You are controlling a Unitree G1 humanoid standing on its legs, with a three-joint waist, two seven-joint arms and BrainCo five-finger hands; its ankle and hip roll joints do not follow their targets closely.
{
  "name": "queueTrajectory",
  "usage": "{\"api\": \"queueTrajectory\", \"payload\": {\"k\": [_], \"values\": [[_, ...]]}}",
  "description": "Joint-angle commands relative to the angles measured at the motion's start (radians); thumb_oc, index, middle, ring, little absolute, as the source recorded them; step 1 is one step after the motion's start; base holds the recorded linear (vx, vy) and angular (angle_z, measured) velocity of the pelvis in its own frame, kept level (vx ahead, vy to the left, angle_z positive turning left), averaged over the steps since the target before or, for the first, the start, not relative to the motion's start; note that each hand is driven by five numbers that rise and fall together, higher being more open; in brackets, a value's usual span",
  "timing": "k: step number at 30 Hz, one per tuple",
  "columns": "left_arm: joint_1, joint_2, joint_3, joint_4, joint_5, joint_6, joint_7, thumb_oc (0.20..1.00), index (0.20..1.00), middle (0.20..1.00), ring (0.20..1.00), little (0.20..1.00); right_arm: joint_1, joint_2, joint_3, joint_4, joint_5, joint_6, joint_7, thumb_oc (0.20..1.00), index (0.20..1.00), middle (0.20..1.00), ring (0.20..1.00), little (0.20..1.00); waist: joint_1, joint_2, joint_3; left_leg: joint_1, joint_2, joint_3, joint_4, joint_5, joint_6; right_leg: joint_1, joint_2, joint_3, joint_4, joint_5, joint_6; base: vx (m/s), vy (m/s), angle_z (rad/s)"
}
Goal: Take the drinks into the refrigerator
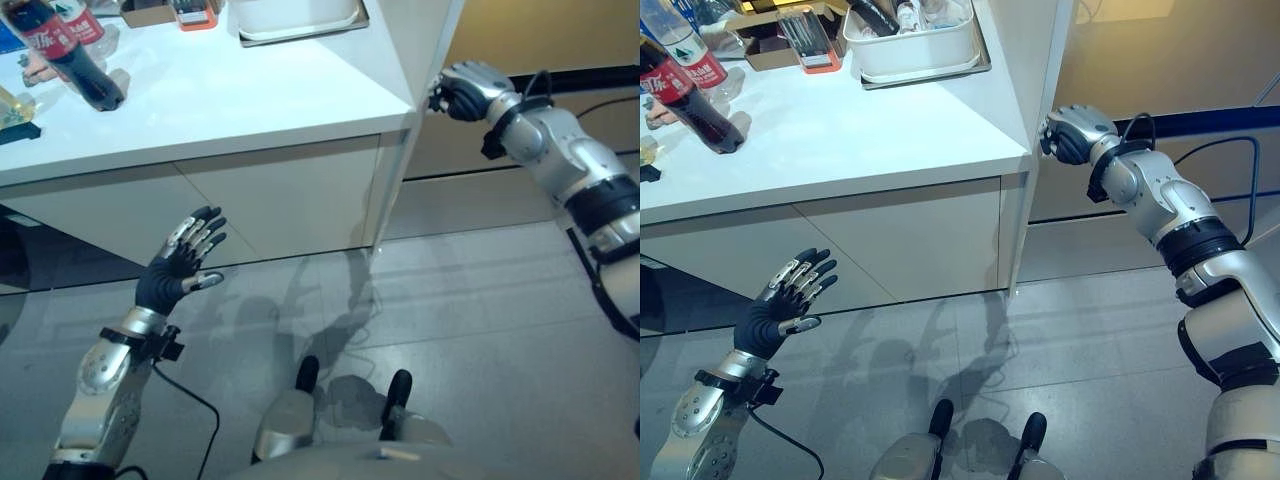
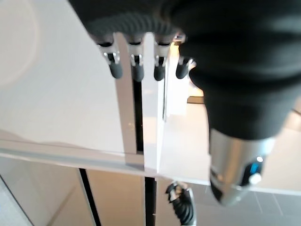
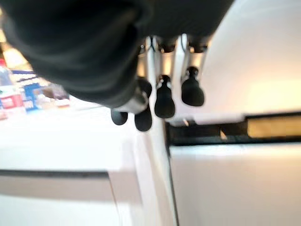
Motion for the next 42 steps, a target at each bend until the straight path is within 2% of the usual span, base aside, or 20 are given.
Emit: {"api": "queueTrajectory", "payload": {"k": [1,3,8,9,10,14,20,26,27,29,30,32,33,34,35,36,37,39,40,42], "values": [[0.016,0.016,0.035,-0.078,0.003,-0.07,0.015,1.0,1.0,1.0,1.0,1.0,0.117,-0.007,-0.055,-0.104,0.059,-0.001,-0.027,0.2,0.2,0.2,0.2,0.2,-0.032,-0.033,-0.032,-0.013,-0.077,0.014,0.044,-0.052,0.087,-0.044,-0.013,0.013,0.175,-0.136,0.02,0.0,0.0,0.0],[0.021,-0.017,0.045,-0.067,0.024,-0.077,0.024,1.0,1.0,1.0,1.0,1.0,0.322,0.024,-0.178,-0.197,0.068,-0.016,-0.03,0.2,0.2,0.2,0.2,0.2,-0.054,-0.032,-0.03,-0.01,-0.075,0.02,0.042,-0.055,0.088,-0.046,-0.012,0.016,0.174,-0.136,0.021,0.0,0.0,0.0],[0.026,-0.053,0.037,-0.047,0.053,-0.091,0.041,1.0,1.0,1.0,1.0,1.0,0.565,0.063,-0.314,-0.29,0.071,-0.037,-0.026,0.216,0.216,0.216,0.216,0.216,-0.081,-0.039,-0.031,-0.005,-0.071,0.028,0.038,-0.058,0.09,-0.046,-0.01,0.023,0.172,-0.137,0.021,0.0,0.007,-0.05],[0.026,-0.058,0.036,-0.039,0.062,-0.095,0.044,1.0,1.0,1.0,1.0,1.0,0.615,0.072,-0.336,-0.299,0.069,-0.042,-0.027,0.928,0.928,0.928,0.928,0.928,-0.088,-0.041,-0.03,-0.003,-0.07,0.03,0.037,-0.059,0.09,-0.045,-0.009,0.025,0.171,-0.138,0.021,0.0,0.001,-0.11],[0.028,-0.064,0.042,-0.035,0.075,-0.1,0.048,1.0,1.0,1.0,1.0,1.0,0.663,0.083,-0.355,-0.304,0.073,-0.048,-0.026,1.0,1.0,1.0,1.0,1.0,-0.097,-0.043,-0.029,-0.001,-0.067,0.034,0.036,-0.06,0.089,-0.045,-0.007,0.028,0.17,-0.138,0.021,0.0,-0.003,-0.15],[0.028,-0.083,0.034,0.012,0.132,-0.124,0.069,1.0,1.0,1.0,1.0,1.0,0.902,0.158,-0.424,-0.337,0.132,-0.085,0.002,1.0,1.0,1.0,1.0,1.0,-0.133,-0.053,-0.037,0.015,-0.061,0.046,0.032,-0.065,0.088,-0.035,-0.003,0.037,0.168,-0.141,0.023,0.0,0.006,-0.11],[0.026,-0.078,-0.012,0.156,0.23,-0.176,0.089,1.0,1.0,1.0,1.0,1.0,1.081,0.247,-0.452,-0.277,0.259,-0.113,0.058,1.0,1.0,1.0,1.0,1.0,-0.161,-0.061,-0.058,0.038,-0.057,0.054,0.023,-0.069,0.084,-0.015,0.001,0.045,0.158,-0.141,0.027,0.0,0.015,-0.09],[0.002,-0.104,-0.108,0.501,0.368,-0.208,0.12,1.0,1.0,1.0,1.0,1.0,1.188,0.319,-0.43,-0.037,0.317,-0.119,0.087,1.0,1.0,1.0,1.0,1.0,-0.185,-0.066,-0.087,0.067,-0.056,0.07,0.003,-0.069,0.081,0.013,0.0,0.052,0.14,-0.132,0.034,0.0,0.011,-0.05],[-0.005,-0.136,-0.128,0.647,0.41,-0.2,0.133,1.0,1.0,1.0,1.0,1.0,1.203,0.365,-0.451,0.112,0.363,-0.106,0.086,1.0,1.0,1.0,1.0,1.0,-0.19,-0.067,-0.097,0.081,-0.057,0.078,-0.006,-0.07,0.082,0.029,0.003,0.058,0.124,-0.126,0.036,-0.01,0.031,-0.07],[-0.008,-0.146,-0.134,0.687,0.407,-0.194,0.126,1.0,1.0,1.0,1.0,1.0,1.209,0.38,-0.455,0.133,0.372,-0.104,0.085,1.0,1.0,1.0,1.0,1.0,-0.193,-0.068,-0.104,0.079,-0.058,0.08,-0.01,-0.066,0.083,0.028,0.002,0.058,0.117,-0.12,0.037,-0.01,0.021,-0.14],[-0.027,-0.183,-0.139,0.865,0.468,-0.171,0.151,1.0,1.0,1.0,1.0,1.0,1.198,0.421,-0.477,0.271,0.428,-0.082,0.095,1.0,1.0,1.0,1.0,1.0,-0.196,-0.066,-0.114,0.091,-0.057,0.086,-0.021,-0.065,0.083,0.038,0.004,0.059,0.106,-0.119,0.037,-0.02,0.021,-0.08],[-0.049,-0.22,-0.129,1.015,0.501,-0.144,0.176,1.0,1.0,1.0,1.0,1.0,1.189,0.454,-0.489,0.338,0.456,-0.068,0.095,1.0,1.0,1.0,1.0,1.0,-0.2,-0.068,-0.127,0.095,-0.058,0.087,-0.035,-0.058,0.084,0.038,0.006,0.061,0.098,-0.115,0.036,-0.01,0.011,-0.02],[-0.051,-0.221,-0.129,1.017,0.501,-0.146,0.177,1.0,1.0,1.0,1.0,1.0,1.188,0.454,-0.489,0.339,0.457,-0.068,0.095,1.0,1.0,1.0,1.0,1.0,-0.2,-0.068,-0.126,0.096,-0.058,0.088,-0.036,-0.058,0.084,0.039,0.007,0.062,0.098,-0.115,0.036,0.0,0.0,0.0],[-0.084,-0.263,-0.1,1.243,0.543,-0.1,0.201,1.0,1.0,1.0,1.0,1.0,1.17,0.492,-0.516,0.434,0.501,-0.047,0.089,1.0,1.0,1.0,1.0,1.0,-0.202,-0.072,-0.139,0.107,-0.057,0.093,-0.046,-0.056,0.085,0.048,0.009,0.065,0.09,-0.113,0.035,0.0,0.0,0.0],[-0.1,-0.276,-0.091,1.309,0.552,-0.089,0.209,1.0,1.0,1.0,1.0,1.0,1.162,0.499,-0.518,0.447,0.5,-0.042,0.083,1.0,1.0,1.0,1.0,1.0,-0.203,-0.073,-0.144,0.115,-0.057,0.096,-0.05,-0.057,0.085,0.054,0.01,0.067,0.086,-0.112,0.036,0.02,0.004,-0.04],[-0.101,-0.276,-0.091,1.311,0.552,-0.09,0.209,1.0,1.0,1.0,1.0,1.0,1.162,0.499,-0.518,0.447,0.5,-0.042,0.083,1.0,1.0,1.0,1.0,1.0,-0.203,-0.073,-0.143,0.116,-0.057,0.096,-0.05,-0.057,0.085,0.055,0.01,0.067,0.086,-0.112,0.036,0.03,0.006,-0.05],[-0.11,-0.298,-0.046,1.428,0.553,-0.04,0.224,1.0,1.0,1.0,1.0,1.0,1.14,0.521,-0.529,0.499,0.519,-0.027,0.073,1.0,1.0,1.0,1.0,1.0,-0.202,-0.075,-0.155,0.126,-0.056,0.105,-0.057,-0.059,0.085,0.066,0.012,0.073,0.075,-0.109,0.036,0.02,0.003,-0.07],[-0.116,-0.307,-0.037,1.471,0.573,-0.019,0.235,1.0,1.0,1.0,1.0,1.0,1.129,0.53,-0.528,0.513,0.526,-0.02,0.071,1.0,1.0,1.0,1.0,1.0,-0.202,-0.076,-0.162,0.131,-0.056,0.108,-0.06,-0.06,0.085,0.07,0.013,0.077,0.069,-0.106,0.036,0.04,0.007,-0.16],[-0.127,-0.322,-0.053,1.521,0.667,0.004,0.261,1.0,1.0,1.0,1.0,1.0,1.111,0.545,-0.514,0.537,0.515,-0.004,0.067,1.0,1.0,1.0,1.0,1.0,-0.201,-0.075,-0.175,0.142,-0.054,0.115,-0.067,-0.062,0.084,0.079,0.015,0.079,0.06,-0.105,0.035,0.05,0.01,-0.12],[-0.134,-0.335,-0.057,1.523,0.662,0.005,0.26,1.0,1.0,1.0,1.0,1.0,1.103,0.548,-0.503,0.537,0.511,0.001,0.063,1.0,1.0,1.0,1.0,1.0,-0.199,-0.075,-0.181,0.147,-0.053,0.119,-0.068,-0.064,0.084,0.083,0.015,0.082,0.056,-0.103,0.036,0.05,0.01,-0.01]]}}
